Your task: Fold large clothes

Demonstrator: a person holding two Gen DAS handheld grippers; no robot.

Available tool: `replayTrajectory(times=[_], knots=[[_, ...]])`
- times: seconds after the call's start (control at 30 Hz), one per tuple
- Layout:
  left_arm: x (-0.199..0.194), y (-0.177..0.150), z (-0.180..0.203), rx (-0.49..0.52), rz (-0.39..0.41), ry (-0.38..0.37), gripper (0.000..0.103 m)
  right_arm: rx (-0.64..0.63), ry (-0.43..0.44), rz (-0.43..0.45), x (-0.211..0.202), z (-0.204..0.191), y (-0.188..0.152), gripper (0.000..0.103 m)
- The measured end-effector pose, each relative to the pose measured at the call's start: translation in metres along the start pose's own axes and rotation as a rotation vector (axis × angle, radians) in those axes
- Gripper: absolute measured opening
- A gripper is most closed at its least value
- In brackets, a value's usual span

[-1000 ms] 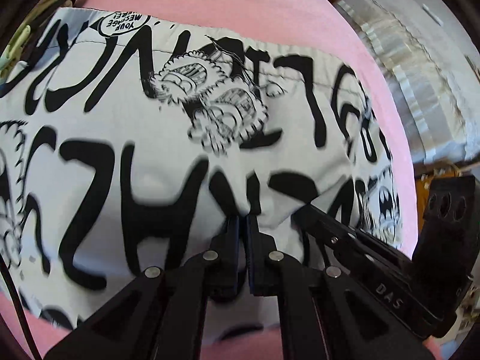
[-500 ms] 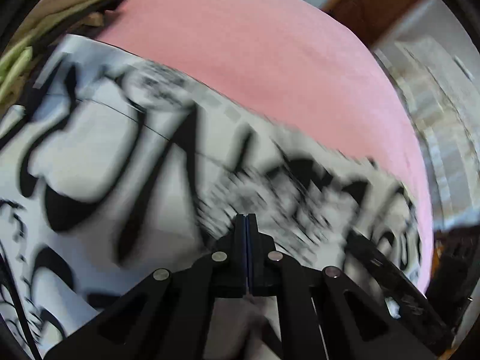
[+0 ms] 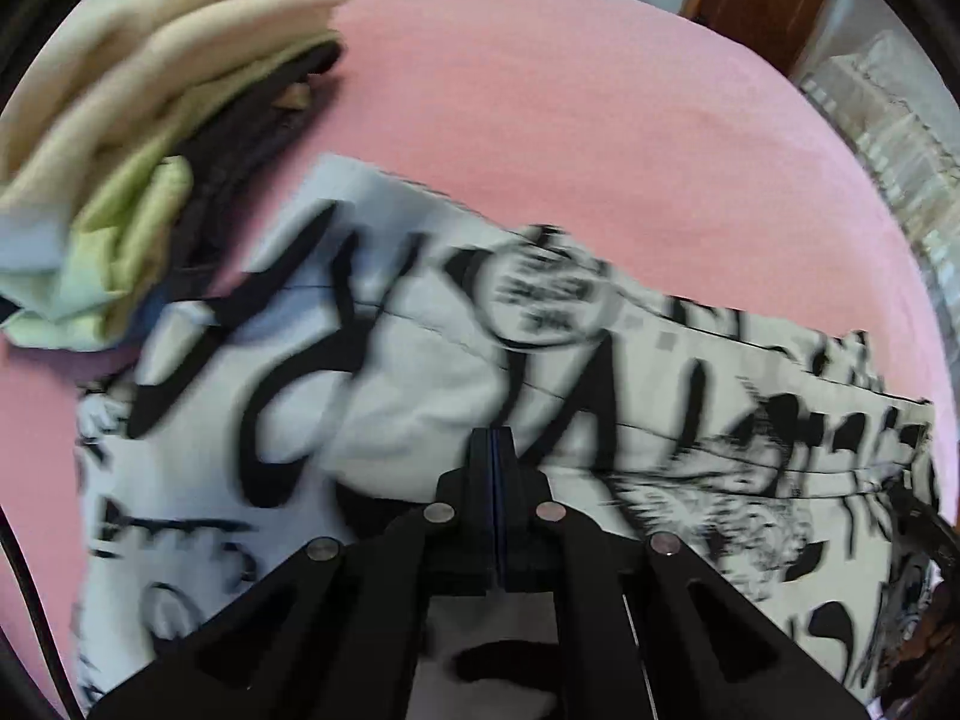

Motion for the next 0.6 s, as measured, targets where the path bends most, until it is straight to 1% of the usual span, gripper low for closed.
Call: replayTrajectory(times=[0.03,0.1,0.13,0.17,0.2,0.23,0.27,0.33,0.43,0.5,0.53,0.6], knots=[[-0.001,0.0,-0.009,-0.018,-0.002,0.008,0.001,0.005,0.0,-0.005,-0.002,0.006,0.002,0.0],[-0.003,0.0,-0.024,-0.041,-0.004,0.033,0.001,0.004,-0.032,-0.001,-0.008,0.018,0.005,0.0],[-0.005,0.0,-0.032,-0.046,-0.003,0.056,0.001,-0.013,-0.084,0.013,-0.012,0.023,0.007,0.0],[-0.006,0.001,-0.039,-0.049,-0.004,0.062,0.001,-0.019,-0.144,0.031,-0.017,0.029,0.009,0.0],[-0.008,0.001,-0.046,-0.059,-0.013,0.076,0.001,-0.005,-0.16,0.038,-0.021,0.037,0.011,0.0],[-0.01,0.002,-0.054,-0.067,-0.017,0.131,0.001,0.02,-0.164,0.039,-0.025,0.043,0.014,0.0],[-0.012,0.003,-0.06,-0.063,-0.015,0.168,0.001,0.046,-0.168,0.041,-0.029,0.048,0.016,0.0],[-0.02,0.005,-0.075,-0.076,0.0,0.225,0.001,0.038,-0.194,0.043,-0.031,0.049,0.019,0.0],[-0.026,0.009,-0.098,-0.121,0.0,0.208,0.001,-0.016,-0.281,0.064,-0.035,0.036,0.02,0.0],[-0.034,0.009,-0.105,-0.112,0.005,0.218,0.001,-0.009,-0.328,0.079,-0.037,0.024,0.022,0.0],[-0.038,0.007,-0.104,-0.103,0.006,0.225,0.001,0.014,-0.329,0.083,-0.041,0.02,0.024,0.0],[-0.05,0.002,-0.1,-0.089,0.02,0.233,0.002,0.081,-0.283,0.097,-0.056,0.01,0.028,0.0]])
Point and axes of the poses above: each gripper's, at about its wrist camera, not at the fingertips, and x roughly the way its jaws point, z to its right, y to its top, the point moved 1 cm from there along x, roughly the way its jaws point, and after that the axes turned 10 degrees about x, right-handed, at the moved point
